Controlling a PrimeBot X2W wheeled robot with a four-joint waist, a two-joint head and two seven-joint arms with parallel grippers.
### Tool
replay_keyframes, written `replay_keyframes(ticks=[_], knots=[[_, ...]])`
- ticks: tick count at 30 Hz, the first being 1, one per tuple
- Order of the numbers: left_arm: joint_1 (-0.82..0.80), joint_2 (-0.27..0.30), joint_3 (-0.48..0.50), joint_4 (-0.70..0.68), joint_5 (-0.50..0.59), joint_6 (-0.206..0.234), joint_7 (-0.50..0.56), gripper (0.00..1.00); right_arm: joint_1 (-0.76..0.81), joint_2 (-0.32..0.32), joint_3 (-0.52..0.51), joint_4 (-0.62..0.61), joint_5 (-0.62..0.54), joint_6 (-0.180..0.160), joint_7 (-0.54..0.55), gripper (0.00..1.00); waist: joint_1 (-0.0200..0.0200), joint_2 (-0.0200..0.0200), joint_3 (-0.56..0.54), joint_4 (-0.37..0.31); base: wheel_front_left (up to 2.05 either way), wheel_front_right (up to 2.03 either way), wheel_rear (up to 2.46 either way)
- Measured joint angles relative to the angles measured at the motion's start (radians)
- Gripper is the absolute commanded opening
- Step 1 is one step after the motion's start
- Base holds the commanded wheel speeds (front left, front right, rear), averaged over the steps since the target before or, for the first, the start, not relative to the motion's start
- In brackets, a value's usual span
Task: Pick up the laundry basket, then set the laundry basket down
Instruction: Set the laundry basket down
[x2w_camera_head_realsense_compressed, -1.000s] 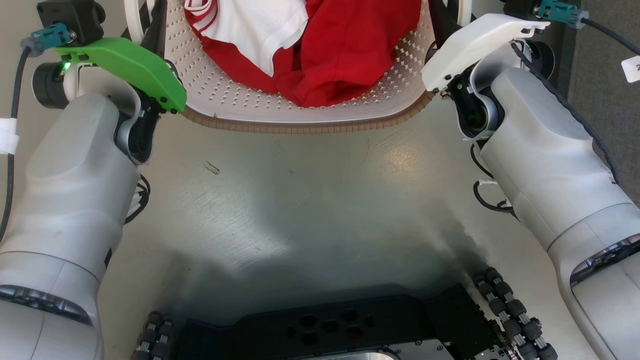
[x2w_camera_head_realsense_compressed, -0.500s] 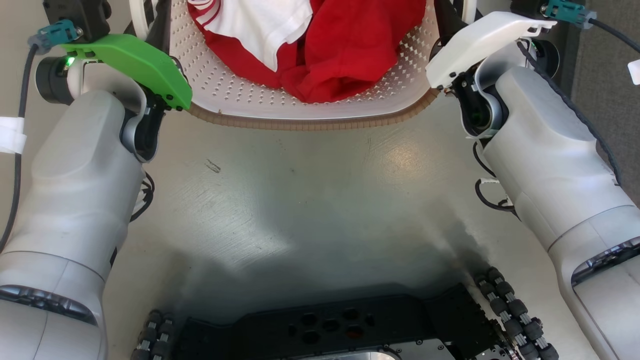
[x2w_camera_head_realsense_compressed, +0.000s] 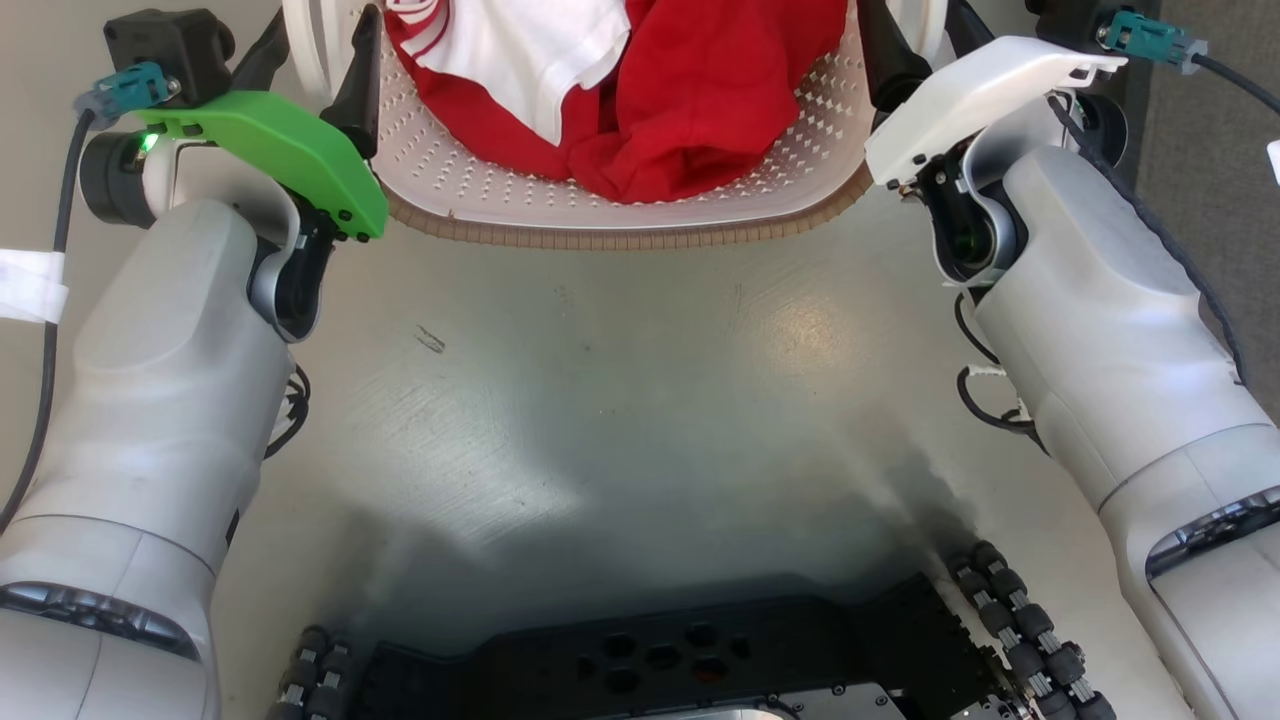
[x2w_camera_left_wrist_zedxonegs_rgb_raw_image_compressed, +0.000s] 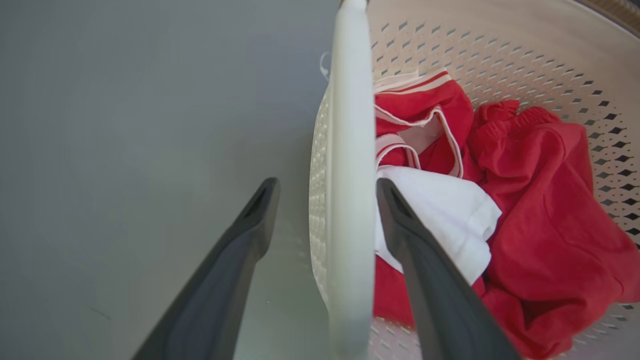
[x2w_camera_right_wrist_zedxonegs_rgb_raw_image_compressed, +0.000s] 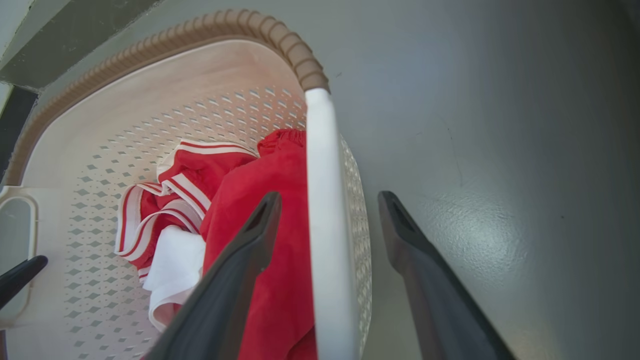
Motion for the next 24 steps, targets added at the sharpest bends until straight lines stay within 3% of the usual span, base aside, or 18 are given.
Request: replay_keyframes(ticks=[12,24], knots=[[0.034,0.009,0.031,-0.011,0.027,0.0,0.0,1.0,0.051,0.0,-0.057,-0.018,-0.016,0.009,0.0,1.0,0.0,0.0,-0.075,-0.004,0.0,0.0,0.0],[0.143,0.025,0.046,-0.062,0.07,0.0,0.0,1.0,0.141,0.002,-0.116,-0.061,-0.074,0.035,0.0,1.0,-0.0001,0.0,-0.217,-0.013,0.0,0.0,0.0]])
